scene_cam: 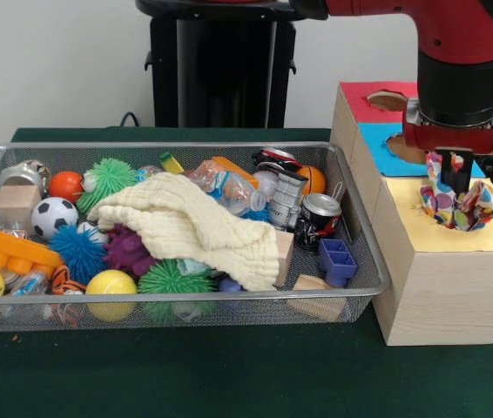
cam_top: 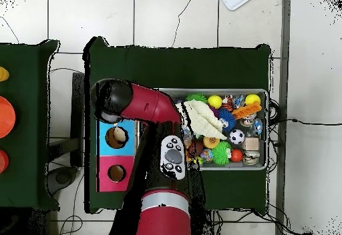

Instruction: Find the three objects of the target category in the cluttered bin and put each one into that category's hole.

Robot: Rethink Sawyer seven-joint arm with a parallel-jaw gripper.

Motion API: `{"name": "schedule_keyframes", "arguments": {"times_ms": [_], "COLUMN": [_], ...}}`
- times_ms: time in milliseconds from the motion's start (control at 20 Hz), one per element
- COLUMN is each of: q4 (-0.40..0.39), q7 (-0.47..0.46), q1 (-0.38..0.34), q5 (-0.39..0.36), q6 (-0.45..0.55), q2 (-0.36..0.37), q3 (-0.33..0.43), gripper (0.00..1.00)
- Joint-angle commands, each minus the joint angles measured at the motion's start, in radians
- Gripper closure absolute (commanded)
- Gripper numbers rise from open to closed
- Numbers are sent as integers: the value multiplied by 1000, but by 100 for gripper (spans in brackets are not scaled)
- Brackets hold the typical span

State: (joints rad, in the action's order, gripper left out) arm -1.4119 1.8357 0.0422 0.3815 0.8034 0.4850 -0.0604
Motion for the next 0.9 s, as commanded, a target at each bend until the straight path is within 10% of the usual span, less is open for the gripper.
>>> {"name": "schedule_keyframes", "arguments": {"times_ms": [50,900], "q4": [-93,-68], "q7": [122,133], "q1": [-26,-15], "q5": [-19,-46], "q6": [-90,-325], "q2": [-86,-168], "q3": [69,70], "gripper": [100,100]}}
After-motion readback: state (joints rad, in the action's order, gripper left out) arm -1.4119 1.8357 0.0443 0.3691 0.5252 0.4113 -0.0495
